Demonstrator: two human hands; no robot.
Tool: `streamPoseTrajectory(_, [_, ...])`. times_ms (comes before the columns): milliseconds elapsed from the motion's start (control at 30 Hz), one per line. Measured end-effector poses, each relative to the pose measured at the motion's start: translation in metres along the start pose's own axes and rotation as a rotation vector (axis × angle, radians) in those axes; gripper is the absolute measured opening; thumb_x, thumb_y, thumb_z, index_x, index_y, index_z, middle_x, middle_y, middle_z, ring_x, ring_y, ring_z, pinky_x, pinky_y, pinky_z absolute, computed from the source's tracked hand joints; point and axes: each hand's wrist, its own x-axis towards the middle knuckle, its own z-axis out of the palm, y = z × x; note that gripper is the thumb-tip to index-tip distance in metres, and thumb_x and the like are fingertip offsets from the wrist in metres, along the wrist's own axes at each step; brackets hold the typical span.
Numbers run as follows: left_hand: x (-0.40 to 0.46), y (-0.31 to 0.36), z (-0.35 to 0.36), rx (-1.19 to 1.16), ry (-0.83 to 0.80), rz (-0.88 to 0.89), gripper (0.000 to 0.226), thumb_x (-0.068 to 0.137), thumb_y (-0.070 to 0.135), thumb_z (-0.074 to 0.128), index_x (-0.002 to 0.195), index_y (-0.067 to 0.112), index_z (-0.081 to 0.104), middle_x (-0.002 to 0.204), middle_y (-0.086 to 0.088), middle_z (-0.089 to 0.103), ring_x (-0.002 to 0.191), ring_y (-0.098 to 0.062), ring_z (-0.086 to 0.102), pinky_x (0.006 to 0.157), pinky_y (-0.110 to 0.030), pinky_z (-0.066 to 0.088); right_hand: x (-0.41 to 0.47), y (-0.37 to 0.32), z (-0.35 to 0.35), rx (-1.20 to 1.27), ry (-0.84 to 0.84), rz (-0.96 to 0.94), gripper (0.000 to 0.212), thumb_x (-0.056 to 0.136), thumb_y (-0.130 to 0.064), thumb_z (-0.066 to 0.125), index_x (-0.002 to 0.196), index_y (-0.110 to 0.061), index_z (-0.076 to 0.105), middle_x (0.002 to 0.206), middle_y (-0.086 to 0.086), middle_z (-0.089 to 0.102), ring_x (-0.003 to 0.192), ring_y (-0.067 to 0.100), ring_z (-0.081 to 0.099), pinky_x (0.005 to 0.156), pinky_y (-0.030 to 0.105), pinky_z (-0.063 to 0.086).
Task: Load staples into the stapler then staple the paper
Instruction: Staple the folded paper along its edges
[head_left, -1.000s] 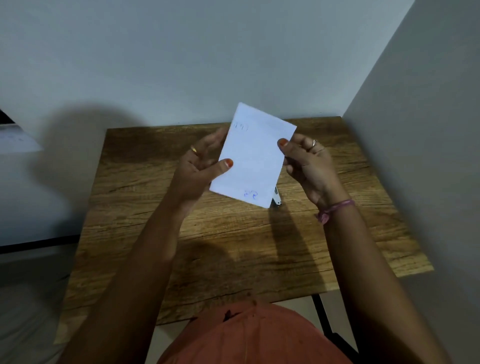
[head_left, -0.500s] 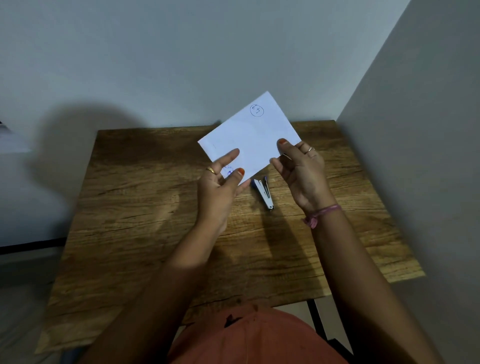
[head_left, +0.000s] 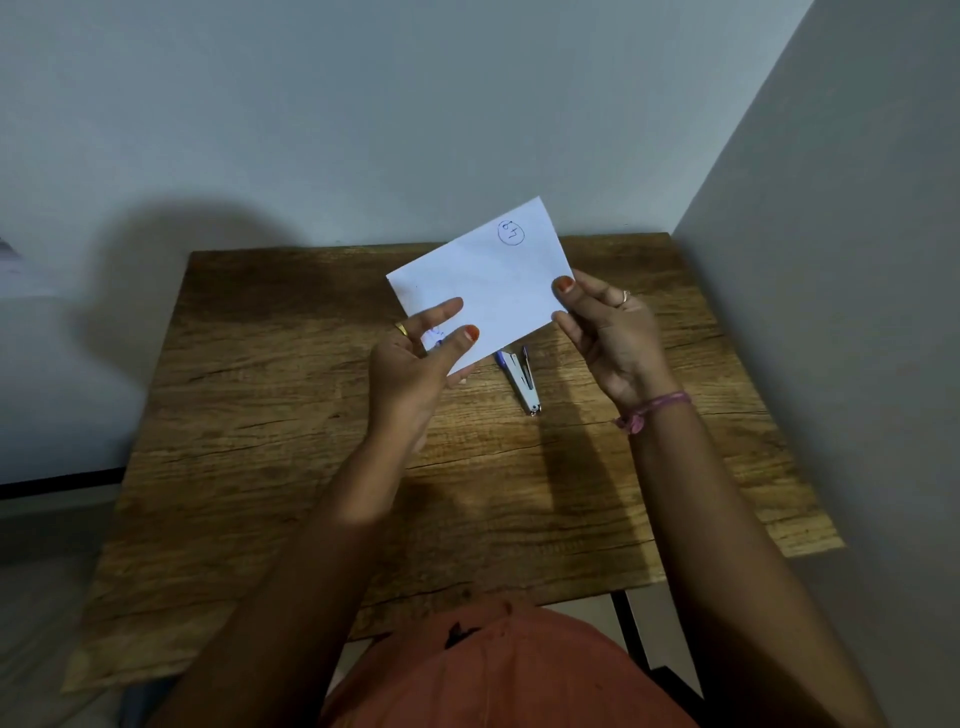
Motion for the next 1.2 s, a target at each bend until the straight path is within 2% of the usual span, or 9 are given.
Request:
streamPoseTrajectory(200, [0.006, 0.003, -0.006, -0.001, 0.065, 0.05, 0.026, 0.079, 0.002, 0.072, 0.097, 0.022, 0.07, 0.129, -0.001, 0.056, 0.113, -0.023, 0.06, 0.068, -0.031, 0.06, 0.01, 0.023, -0.012, -0.018, 0.055, -0.006, 0.006, 0.086, -0.007, 0.067, 0.091, -0.006, 0.069, 0.089, 0.008, 0.074, 0.08, 0.014, 0.071, 0.066, 0.019, 0.058])
streamPoseTrajectory(300, [0.007, 0.006, -0.011, -0.042, 0.094, 0.085, 0.026, 0.08, 0.002, 0.071, 0.099, 0.02, 0.069, 0.126, -0.002, 0.058, 0.111, -0.024, 0.06, 0.067, -0.028, 0.059, 0.019, 0.05, -0.021, -0.538, 0.165, -0.081, 0.008, 0.089, -0.014, 0.063, 0.093, -0.009, 0.068, 0.09, 0.009, 0.072, 0.083, 0.018, 0.067, 0.067, 0.023, 0.055])
streamPoseTrajectory(400, [0.006, 0.006, -0.01, -0.064, 0.106, 0.098, 0.027, 0.08, 0.002, 0.071, 0.098, 0.022, 0.069, 0.121, 0.001, 0.058, 0.107, -0.02, 0.061, 0.064, -0.024, 0.058, 0.022, 0.082, -0.022, -1.202, 0.076, -0.073, 0.042, 0.083, -0.036, 0.069, 0.112, -0.006, 0.065, 0.108, 0.011, 0.067, 0.1, 0.022, 0.062, 0.085, 0.034, 0.052])
streamPoseTrajectory(567, [0.005, 0.007, -0.005, -0.058, 0.08, 0.102, 0.028, 0.079, 0.003, 0.072, 0.102, 0.02, 0.068, 0.117, 0.005, 0.059, 0.107, -0.02, 0.062, 0.067, -0.027, 0.059, 0.022, 0.102, -0.013, -1.454, 0.107, -0.151, 0.044, 0.089, -0.029, 0.061, 0.123, -0.001, 0.054, 0.125, 0.018, 0.05, 0.117, 0.031, 0.047, 0.1, 0.039, 0.042])
streamPoseTrajectory(633, [0.005, 0.01, -0.003, -0.065, 0.063, 0.11, 0.029, 0.079, 0.003, 0.072, 0.102, 0.02, 0.069, 0.116, 0.006, 0.059, 0.107, -0.019, 0.063, 0.068, -0.028, 0.059, 0.025, 0.094, -0.018, -1.275, 0.064, -0.088, 0.034, 0.092, -0.022, 0.059, 0.117, -0.001, 0.061, 0.115, 0.018, 0.06, 0.106, 0.029, 0.056, 0.092, 0.039, 0.047])
streamPoseTrajectory(767, [0.008, 0.014, -0.001, -0.106, 0.022, 0.108, 0.031, 0.079, 0.001, 0.072, 0.103, 0.02, 0.069, 0.115, 0.003, 0.063, 0.101, -0.013, 0.067, 0.069, -0.029, 0.059, 0.01, 0.063, -0.031, -0.161, -0.135, 0.297, 0.017, 0.095, -0.006, 0.051, 0.107, -0.001, 0.061, 0.103, 0.014, 0.065, 0.088, 0.02, 0.063, 0.073, 0.028, 0.057])
streamPoseTrajectory(833, [0.01, 0.016, 0.004, -0.107, -0.004, 0.104, 0.034, 0.079, -0.002, 0.071, 0.106, 0.018, 0.068, 0.115, 0.003, 0.063, 0.101, -0.013, 0.066, 0.07, -0.031, 0.06, -0.001, 0.048, -0.035, 0.126, -0.232, 0.344, 0.017, 0.091, -0.008, 0.052, 0.107, -0.003, 0.056, 0.1, 0.015, 0.065, 0.088, 0.021, 0.066, 0.072, 0.03, 0.059])
streamPoseTrajectory(1033, [0.008, 0.019, 0.022, -0.077, -0.083, 0.095, 0.037, 0.081, -0.005, 0.067, 0.108, 0.02, 0.068, 0.103, 0.016, 0.064, 0.09, 0.002, 0.068, 0.066, -0.024, 0.058, -0.025, 0.019, -0.021, 0.229, -0.366, 0.276, 0.034, 0.085, -0.012, 0.055, 0.117, -0.005, 0.046, 0.094, 0.011, 0.069, 0.085, 0.017, 0.071, 0.069, 0.027, 0.058])
streamPoseTrajectory(1200, [0.003, 0.02, 0.028, -0.001, -0.169, 0.154, 0.04, 0.082, -0.003, 0.067, 0.11, 0.025, 0.066, 0.105, 0.014, 0.066, 0.095, -0.005, 0.068, 0.068, -0.023, 0.057, -0.036, 0.011, -0.007, 0.149, -0.308, 0.184, 0.037, 0.082, -0.017, 0.06, 0.115, -0.005, 0.048, 0.096, 0.01, 0.062, 0.082, 0.015, 0.069, 0.06, 0.024, 0.055])
